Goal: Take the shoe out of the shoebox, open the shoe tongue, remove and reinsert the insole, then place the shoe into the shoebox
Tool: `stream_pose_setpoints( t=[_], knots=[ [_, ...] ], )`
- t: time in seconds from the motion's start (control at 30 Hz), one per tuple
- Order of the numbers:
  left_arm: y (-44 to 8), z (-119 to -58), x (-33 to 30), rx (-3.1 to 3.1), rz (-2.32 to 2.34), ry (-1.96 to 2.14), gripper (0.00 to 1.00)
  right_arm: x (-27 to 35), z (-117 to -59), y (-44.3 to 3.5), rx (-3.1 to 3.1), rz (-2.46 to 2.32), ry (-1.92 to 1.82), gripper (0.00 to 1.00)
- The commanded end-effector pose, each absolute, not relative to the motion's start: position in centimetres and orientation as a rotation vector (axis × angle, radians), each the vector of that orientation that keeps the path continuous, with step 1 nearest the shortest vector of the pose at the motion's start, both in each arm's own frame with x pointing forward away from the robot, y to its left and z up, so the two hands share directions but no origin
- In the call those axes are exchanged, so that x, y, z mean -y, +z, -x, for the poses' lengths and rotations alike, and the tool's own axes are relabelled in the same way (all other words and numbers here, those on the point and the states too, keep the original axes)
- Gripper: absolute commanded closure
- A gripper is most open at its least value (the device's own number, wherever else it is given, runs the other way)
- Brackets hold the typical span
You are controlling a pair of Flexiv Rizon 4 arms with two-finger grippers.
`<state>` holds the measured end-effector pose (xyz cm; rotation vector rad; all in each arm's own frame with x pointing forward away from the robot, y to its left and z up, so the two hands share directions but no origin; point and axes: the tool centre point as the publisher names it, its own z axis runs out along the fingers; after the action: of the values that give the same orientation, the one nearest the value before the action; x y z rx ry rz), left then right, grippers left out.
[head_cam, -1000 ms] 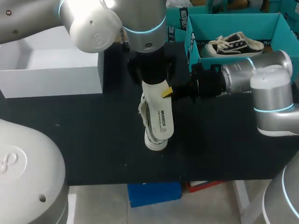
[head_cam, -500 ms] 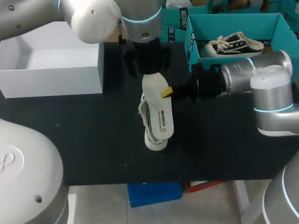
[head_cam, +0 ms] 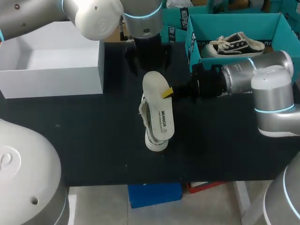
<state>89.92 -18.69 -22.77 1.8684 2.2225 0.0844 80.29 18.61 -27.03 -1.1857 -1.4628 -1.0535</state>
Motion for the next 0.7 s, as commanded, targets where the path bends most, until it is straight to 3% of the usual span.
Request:
stream_pose_setpoints(
  t=[0.03, 0.7],
  knots=[
    [-22.3, -89.3, 18.6, -2.214, -1.867, 0.091, 0.00, -18.7, -80.3, -27.0, 1.463, 1.187, -1.052, 1.00],
    [-20.8, -82.6, 19.2, -2.148, -1.873, 0.094, 0.00, -18.7, -80.3, -27.0, 1.463, 1.187, -1.052, 1.00]
  ],
)
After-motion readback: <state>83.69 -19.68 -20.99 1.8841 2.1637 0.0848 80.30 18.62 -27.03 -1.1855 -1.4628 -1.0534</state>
